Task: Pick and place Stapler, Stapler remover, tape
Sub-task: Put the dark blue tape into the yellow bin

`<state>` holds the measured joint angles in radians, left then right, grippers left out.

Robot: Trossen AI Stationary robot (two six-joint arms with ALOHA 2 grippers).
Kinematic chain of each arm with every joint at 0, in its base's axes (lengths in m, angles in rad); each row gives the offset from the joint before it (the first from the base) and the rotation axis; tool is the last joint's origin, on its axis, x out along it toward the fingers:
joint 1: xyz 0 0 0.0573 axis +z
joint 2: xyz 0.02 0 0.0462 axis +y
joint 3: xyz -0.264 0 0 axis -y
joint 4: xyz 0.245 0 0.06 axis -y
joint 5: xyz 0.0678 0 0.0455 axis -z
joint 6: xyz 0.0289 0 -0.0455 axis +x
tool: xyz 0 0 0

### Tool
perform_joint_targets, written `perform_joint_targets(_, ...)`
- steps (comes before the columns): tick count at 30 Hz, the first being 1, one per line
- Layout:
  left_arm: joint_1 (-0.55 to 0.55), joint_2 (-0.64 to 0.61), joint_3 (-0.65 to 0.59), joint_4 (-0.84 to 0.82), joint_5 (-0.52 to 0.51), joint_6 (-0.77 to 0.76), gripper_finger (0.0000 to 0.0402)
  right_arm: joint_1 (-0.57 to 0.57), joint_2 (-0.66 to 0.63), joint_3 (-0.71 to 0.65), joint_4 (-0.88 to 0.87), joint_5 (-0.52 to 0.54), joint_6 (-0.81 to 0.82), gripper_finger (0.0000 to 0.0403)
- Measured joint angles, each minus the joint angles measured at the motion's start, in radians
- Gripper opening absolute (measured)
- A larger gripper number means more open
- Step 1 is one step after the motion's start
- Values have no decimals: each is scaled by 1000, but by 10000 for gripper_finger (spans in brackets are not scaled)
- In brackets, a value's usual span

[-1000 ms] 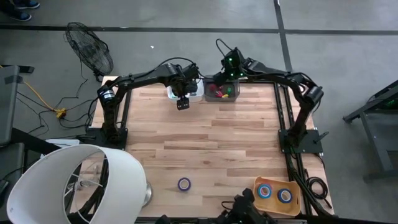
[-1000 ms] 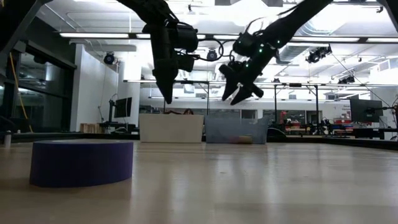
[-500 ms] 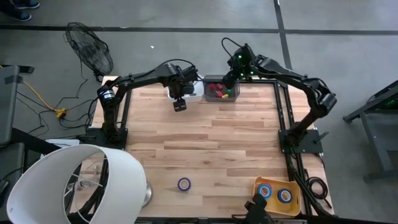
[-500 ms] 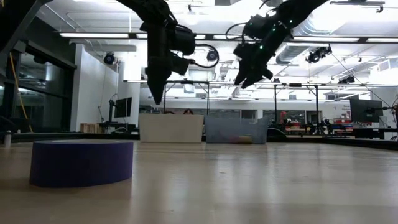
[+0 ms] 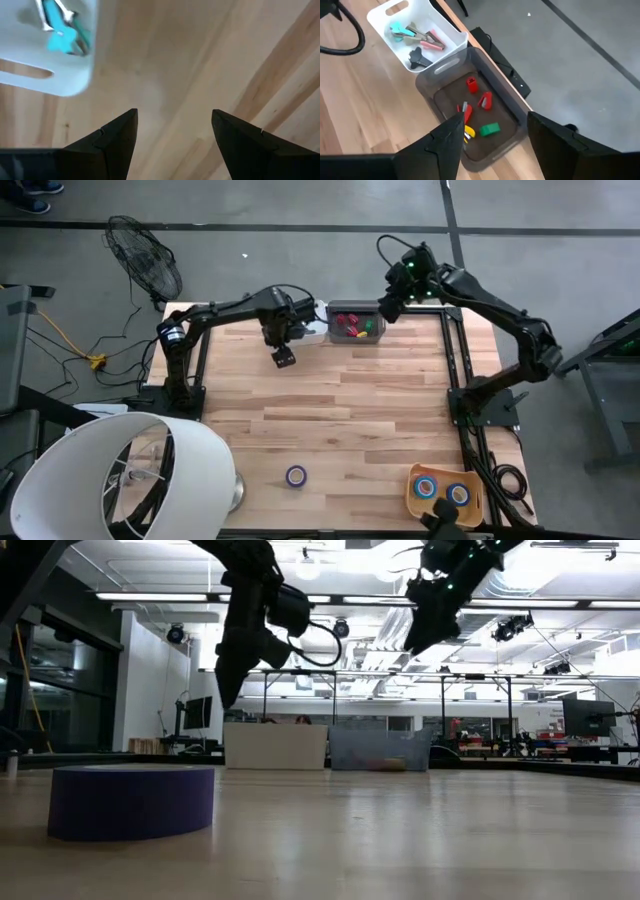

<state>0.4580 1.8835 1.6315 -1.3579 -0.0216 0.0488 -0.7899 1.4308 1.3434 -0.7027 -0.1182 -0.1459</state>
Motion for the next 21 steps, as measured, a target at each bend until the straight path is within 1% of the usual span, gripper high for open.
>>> perform_joint_targets(4,-38,0,-48,-8,29,-50,250,-26,-39,0,-33,-3,-46,207)
perform_joint_targets(7,-82,0,-73,-7,80,-100,250,-44,-67,0,-53,-4,-65,207)
perform_joint_targets(11,-159,0,-95,-6,163,-173,250,-59,-93,0,-82,-14,-74,207)
perform_joint_targets(15,-255,0,-100,-6,221,-251,250,-62,-111,0,-103,-21,-97,207)
perform_joint_targets(17,-302,0,-100,-5,233,-293,250,-62,-117,0,-109,-33,-94,207)
perform_joint_targets(21,-395,0,-100,5,215,-409,250,-61,-125,0,-109,-113,-55,206)
